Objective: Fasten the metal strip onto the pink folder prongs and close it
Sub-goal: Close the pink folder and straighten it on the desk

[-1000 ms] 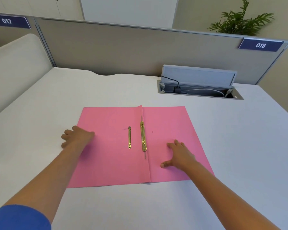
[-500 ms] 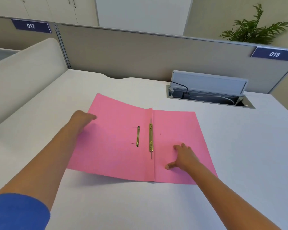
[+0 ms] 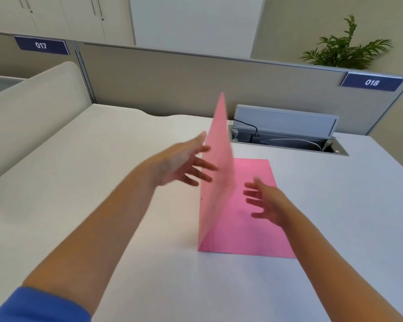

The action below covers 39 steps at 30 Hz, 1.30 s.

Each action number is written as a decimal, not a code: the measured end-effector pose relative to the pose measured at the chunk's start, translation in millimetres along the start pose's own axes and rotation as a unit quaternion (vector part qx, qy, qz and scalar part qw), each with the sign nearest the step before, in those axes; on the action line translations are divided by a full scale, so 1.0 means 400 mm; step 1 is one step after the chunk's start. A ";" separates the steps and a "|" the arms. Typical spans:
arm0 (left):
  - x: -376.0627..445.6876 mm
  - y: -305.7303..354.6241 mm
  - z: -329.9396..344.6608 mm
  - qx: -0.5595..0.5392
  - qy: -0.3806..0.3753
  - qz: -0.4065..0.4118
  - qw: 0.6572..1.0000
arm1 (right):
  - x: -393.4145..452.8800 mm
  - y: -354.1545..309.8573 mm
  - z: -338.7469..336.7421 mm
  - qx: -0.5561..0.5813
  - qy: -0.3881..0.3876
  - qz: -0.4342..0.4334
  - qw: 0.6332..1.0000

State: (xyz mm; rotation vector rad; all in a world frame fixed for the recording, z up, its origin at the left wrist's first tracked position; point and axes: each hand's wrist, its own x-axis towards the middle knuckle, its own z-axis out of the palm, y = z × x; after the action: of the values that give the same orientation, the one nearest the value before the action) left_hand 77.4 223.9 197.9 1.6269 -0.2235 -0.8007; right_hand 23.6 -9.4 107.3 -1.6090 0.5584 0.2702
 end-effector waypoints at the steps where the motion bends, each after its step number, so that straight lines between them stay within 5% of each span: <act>1: 0.023 -0.020 0.026 -0.002 -0.012 -0.021 1.000 | -0.004 -0.019 -0.024 0.070 -0.022 0.008 0.997; 4: 0.080 -0.090 0.077 -0.006 0.043 -0.068 0.997 | -0.015 -0.056 -0.103 0.187 -0.040 0.001 0.982; 9: 0.120 -0.188 0.114 -0.009 0.182 -0.125 0.975 | -0.012 -0.037 -0.212 0.119 -0.004 0.011 0.993; 18: 0.151 -0.202 0.153 -0.054 0.185 -0.133 0.972 | 0.032 0.049 -0.187 -0.149 0.127 0.074 0.978; 29: 0.163 -0.219 0.131 -0.132 0.223 -0.141 0.955 | 0.085 0.108 -0.176 -0.213 0.213 0.100 0.948; 39: 0.163 -0.201 0.047 -0.154 0.256 -0.131 0.945 | 0.107 0.061 -0.126 -0.198 0.158 0.107 0.961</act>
State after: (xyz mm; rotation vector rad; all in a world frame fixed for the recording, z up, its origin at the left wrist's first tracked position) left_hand 91.2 191.3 98.7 1.5214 0.4770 -0.5475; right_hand 40.0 -67.8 71.4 -1.9987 0.9750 0.3005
